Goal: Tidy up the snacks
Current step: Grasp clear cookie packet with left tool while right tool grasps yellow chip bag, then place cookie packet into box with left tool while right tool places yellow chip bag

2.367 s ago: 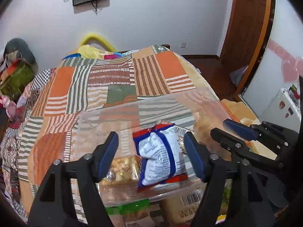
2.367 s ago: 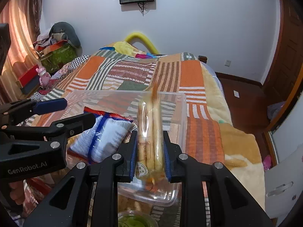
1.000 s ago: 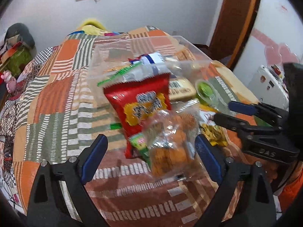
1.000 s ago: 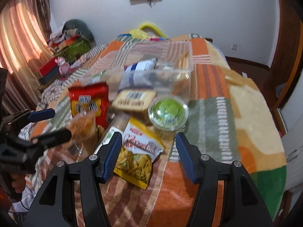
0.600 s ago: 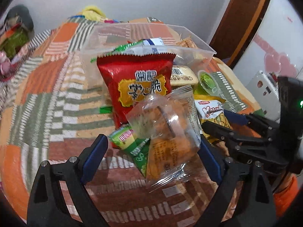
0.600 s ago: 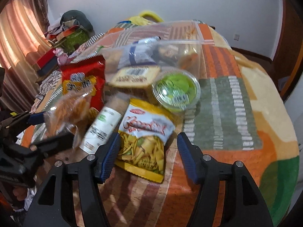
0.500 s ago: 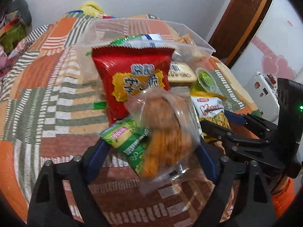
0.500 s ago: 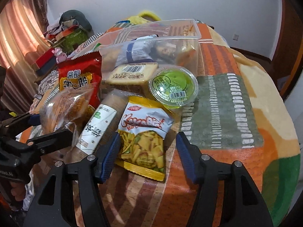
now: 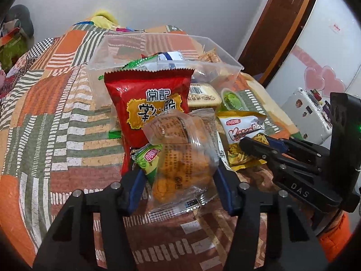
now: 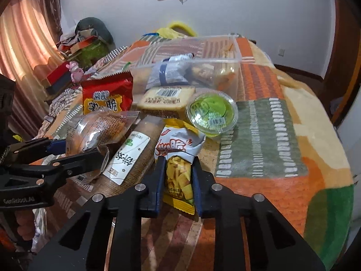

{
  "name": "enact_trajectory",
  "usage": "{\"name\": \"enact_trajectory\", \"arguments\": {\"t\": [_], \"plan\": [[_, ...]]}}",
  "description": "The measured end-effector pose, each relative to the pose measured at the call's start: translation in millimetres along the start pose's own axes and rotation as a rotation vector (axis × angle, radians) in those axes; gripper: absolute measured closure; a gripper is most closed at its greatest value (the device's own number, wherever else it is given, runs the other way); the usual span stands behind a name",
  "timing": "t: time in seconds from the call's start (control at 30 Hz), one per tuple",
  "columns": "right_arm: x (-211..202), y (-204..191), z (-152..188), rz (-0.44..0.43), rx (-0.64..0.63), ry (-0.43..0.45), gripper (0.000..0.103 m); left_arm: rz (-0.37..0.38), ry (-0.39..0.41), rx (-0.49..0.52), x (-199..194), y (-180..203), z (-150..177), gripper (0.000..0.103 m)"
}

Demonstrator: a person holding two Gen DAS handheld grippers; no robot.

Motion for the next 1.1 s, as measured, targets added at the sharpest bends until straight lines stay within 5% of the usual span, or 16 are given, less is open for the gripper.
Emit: {"name": "enact_trajectory", "arguments": {"t": [0.43, 1.1], "plan": [[-32.9, 0.8, -22.2, -0.007, 0.013, 0.102, 0.084, -0.016, 0.090, 0.007, -44.4, -0.1, -22.5, 0.060], [-45.9, -13.0, -81.9, -0.033, -0.010, 0.225, 0.084, -0.060, 0.248, 0.010, -78.3, -23.5, -99.5, 0.061]]}}
Point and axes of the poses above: each gripper's, at about its wrist camera, not at the fingertips, and x roughly the way its jaws point, y to its right, z to its underside, the point moved 7 cm from there along x, roughly the way its jaws point, and after that the axes turned 6 degrees about x, right-handed, at the moved point
